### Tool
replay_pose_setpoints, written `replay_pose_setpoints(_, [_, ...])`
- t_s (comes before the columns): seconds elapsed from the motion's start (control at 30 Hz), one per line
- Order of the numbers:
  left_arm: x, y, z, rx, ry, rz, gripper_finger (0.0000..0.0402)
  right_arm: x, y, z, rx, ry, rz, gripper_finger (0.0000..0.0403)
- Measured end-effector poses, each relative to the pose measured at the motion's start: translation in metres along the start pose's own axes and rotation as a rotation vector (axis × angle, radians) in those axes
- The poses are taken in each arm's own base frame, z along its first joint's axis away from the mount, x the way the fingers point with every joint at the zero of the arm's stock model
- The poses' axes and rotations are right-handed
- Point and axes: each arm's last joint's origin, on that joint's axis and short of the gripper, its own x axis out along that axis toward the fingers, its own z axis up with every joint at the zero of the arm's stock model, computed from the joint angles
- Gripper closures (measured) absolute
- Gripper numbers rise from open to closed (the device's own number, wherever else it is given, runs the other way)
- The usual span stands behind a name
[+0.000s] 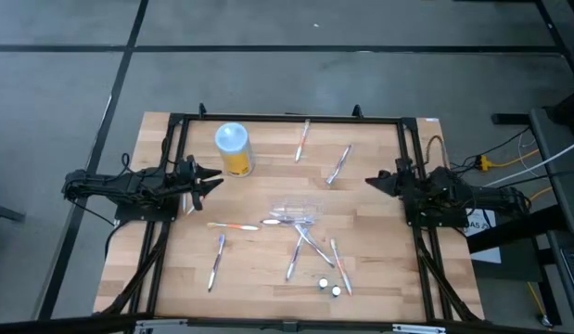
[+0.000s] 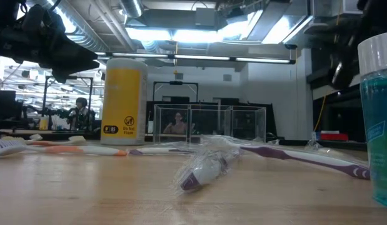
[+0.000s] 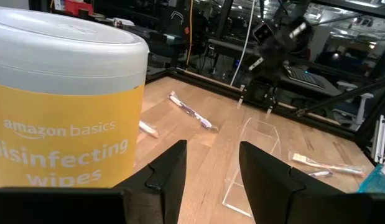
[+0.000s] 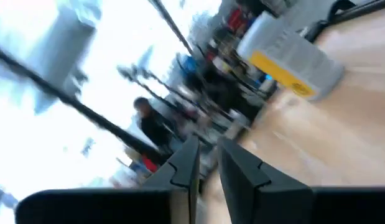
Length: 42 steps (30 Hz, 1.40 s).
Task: Pick & Place toothbrushing station
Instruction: Put the blue mouthwash into the middle compartment of the transparent organizer
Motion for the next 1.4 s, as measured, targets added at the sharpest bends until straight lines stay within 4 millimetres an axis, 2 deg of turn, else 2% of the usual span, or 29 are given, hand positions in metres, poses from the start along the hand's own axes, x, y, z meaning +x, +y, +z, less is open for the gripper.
replay_pose_setpoints(0.13, [0.0,0.0,0.0,0.0,0.001,0.0,0.0258,-0.002,0.018,0.009,0.005,-0.109,0.179,0.0342])
replay_pose_setpoints(0.23, [0.0,0.0,0.0,0.0,0.0,0.0,0.0258,-0.007,0.032,0.016,-0.079,-0.195,0.316,0.0342])
replay_pose_setpoints(0.33, [0.0,0.0,0.0,0.041,-0.004,0.013,0.0258,-0.01,0.038,0.019,-0.226,-0.271,0.371,0.0342])
replay_pose_setpoints(0.4, [0.0,0.001,0.003,0.019,-0.04,0.051,0.0258,-0.011,0.039,0.021,-0.286,-0.329,0.352,0.0342])
replay_pose_setpoints(0.5, [-0.001,0.0,0.014,-0.271,-0.176,0.068,0.0258,-0.012,0.039,0.024,-0.299,-0.408,0.294,0.0342])
replay_pose_setpoints(0.63, [-0.007,0.003,0.033,-0.492,-0.432,0.193,0.0258,-0.012,0.036,0.028,-0.286,-0.522,0.183,0.0342])
replay_pose_setpoints(0.73, [-0.013,0.004,0.044,-0.612,-0.566,0.221,0.0258,-0.013,0.034,0.029,-0.292,-0.585,0.104,0.0342])
replay_pose_setpoints(0.83, [-0.015,0.005,0.047,-0.605,-0.611,0.276,0.0258,-0.014,0.032,0.031,-0.278,-0.638,0.048,0.0342])
replay_pose_setpoints(1.0, [-0.017,0.01,0.046,-0.5,-0.621,0.481,0.0258,-0.015,0.029,0.033,-0.214,-0.734,-0.06,0.0342])
replay_pose_setpoints(1.13, [-0.022,0.01,0.052,-0.641,-0.704,0.459,0.0258,-0.013,0.025,0.031,-0.207,-0.702,-0.082,0.0342])
replay_pose_setpoints(1.27, [-0.02,0.011,0.049,-0.644,-0.693,0.479,0.0258,-0.011,0.023,0.028,-0.105,-0.644,-0.033,0.0342])
replay_pose_setpoints(1.4, [-0.019,0.008,0.051,-0.667,-0.684,0.36,0.0258,-0.01,0.025,0.027,-0.06,-0.609,0.022,0.0342])
